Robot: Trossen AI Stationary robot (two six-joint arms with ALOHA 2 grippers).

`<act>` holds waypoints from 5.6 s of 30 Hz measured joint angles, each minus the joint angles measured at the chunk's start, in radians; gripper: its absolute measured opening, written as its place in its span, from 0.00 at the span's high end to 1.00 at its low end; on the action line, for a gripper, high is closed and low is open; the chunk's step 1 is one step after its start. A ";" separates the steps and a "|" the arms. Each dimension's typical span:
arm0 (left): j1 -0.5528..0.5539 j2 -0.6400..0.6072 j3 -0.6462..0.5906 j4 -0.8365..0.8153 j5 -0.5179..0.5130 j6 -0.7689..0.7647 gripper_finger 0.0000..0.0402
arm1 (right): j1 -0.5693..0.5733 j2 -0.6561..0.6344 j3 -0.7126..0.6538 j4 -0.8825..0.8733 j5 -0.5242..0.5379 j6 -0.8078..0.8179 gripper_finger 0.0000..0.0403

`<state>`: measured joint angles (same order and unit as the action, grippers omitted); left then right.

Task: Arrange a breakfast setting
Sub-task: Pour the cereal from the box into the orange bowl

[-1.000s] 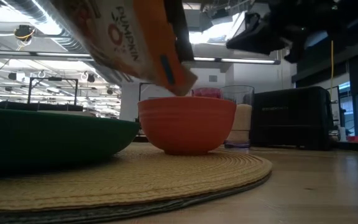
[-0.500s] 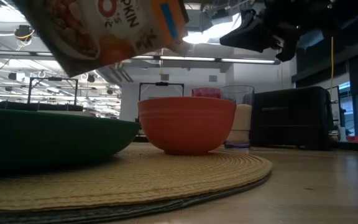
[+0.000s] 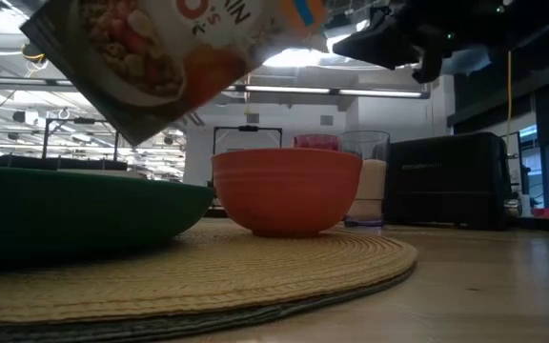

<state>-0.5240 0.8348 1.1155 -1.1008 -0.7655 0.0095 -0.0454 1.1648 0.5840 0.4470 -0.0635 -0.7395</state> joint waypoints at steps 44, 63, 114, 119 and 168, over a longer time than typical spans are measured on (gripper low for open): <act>0.172 -0.543 -0.747 1.096 0.106 0.201 0.47 | -0.122 -0.085 -0.038 -0.001 -0.110 0.026 0.99; 0.862 -0.353 -0.814 1.408 0.692 0.153 0.47 | -0.127 -0.085 -0.038 0.024 -0.132 0.003 0.99; 1.596 0.994 -0.169 1.745 1.799 0.132 0.48 | -0.125 -0.084 -0.037 -0.038 -0.132 0.001 0.99; 1.580 1.002 -0.161 1.742 1.788 0.150 0.48 | -0.125 -0.084 -0.037 -0.039 -0.132 0.001 0.99; 1.517 0.918 -0.162 1.185 1.494 0.474 0.43 | -0.125 -0.084 -0.037 -0.085 -0.132 0.001 0.99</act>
<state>0.9928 1.7527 0.9535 0.0846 0.7287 0.4835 -0.1707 1.0805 0.5472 0.3618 -0.1955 -0.7381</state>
